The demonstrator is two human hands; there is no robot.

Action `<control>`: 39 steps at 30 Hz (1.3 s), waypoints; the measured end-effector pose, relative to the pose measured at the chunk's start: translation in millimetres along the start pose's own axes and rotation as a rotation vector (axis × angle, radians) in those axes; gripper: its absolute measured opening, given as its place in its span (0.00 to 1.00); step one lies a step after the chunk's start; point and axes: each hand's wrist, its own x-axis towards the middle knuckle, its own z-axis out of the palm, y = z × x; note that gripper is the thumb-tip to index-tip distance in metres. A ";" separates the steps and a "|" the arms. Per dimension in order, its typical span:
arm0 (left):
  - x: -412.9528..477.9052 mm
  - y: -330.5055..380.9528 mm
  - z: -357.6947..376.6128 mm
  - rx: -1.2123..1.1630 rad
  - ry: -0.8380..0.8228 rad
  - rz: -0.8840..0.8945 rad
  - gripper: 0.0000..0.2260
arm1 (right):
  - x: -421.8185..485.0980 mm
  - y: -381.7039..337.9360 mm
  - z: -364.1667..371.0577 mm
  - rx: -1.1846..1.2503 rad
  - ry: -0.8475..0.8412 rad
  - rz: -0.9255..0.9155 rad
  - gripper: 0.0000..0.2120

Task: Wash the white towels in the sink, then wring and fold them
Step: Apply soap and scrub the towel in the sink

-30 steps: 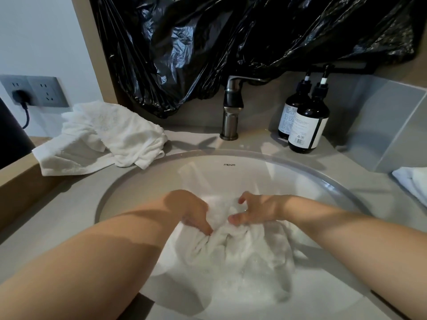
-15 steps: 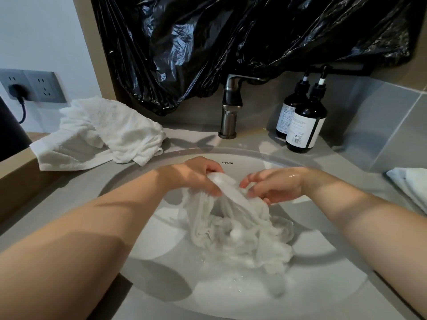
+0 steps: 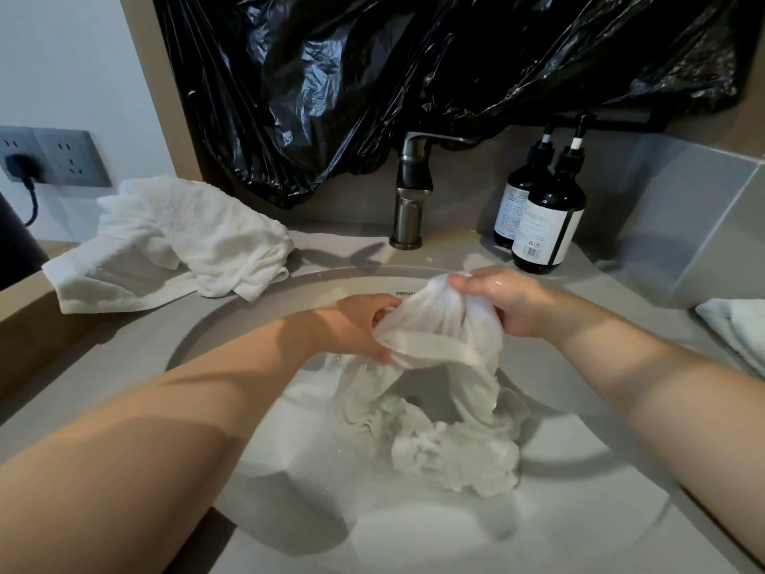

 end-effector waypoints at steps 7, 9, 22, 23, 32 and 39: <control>2.1 1.8 27.7 -0.179 -0.336 -0.007 0.54 | -14.8 -24.2 8.4 0.167 -0.005 0.037 0.12; 1.4 3.1 33.3 -0.159 -0.395 -0.021 0.54 | -12.7 -23.6 6.2 0.202 0.039 0.030 0.11; -10.5 24.1 4.6 -0.337 -0.066 -0.067 0.05 | -14.2 1.9 -0.2 -0.880 -0.461 0.169 0.41; -9.7 26.1 3.4 -0.356 -0.033 -0.063 0.04 | -14.3 4.4 6.1 -0.846 -0.447 0.121 0.37; -17.7 22.7 -4.9 -0.494 -0.197 -0.033 0.14 | -11.7 -6.1 5.4 -0.347 -0.044 -0.138 0.15; -14.3 17.8 10.2 -0.347 -0.216 -0.127 0.26 | -10.5 -22.9 -15.4 -0.120 -0.112 -0.086 0.20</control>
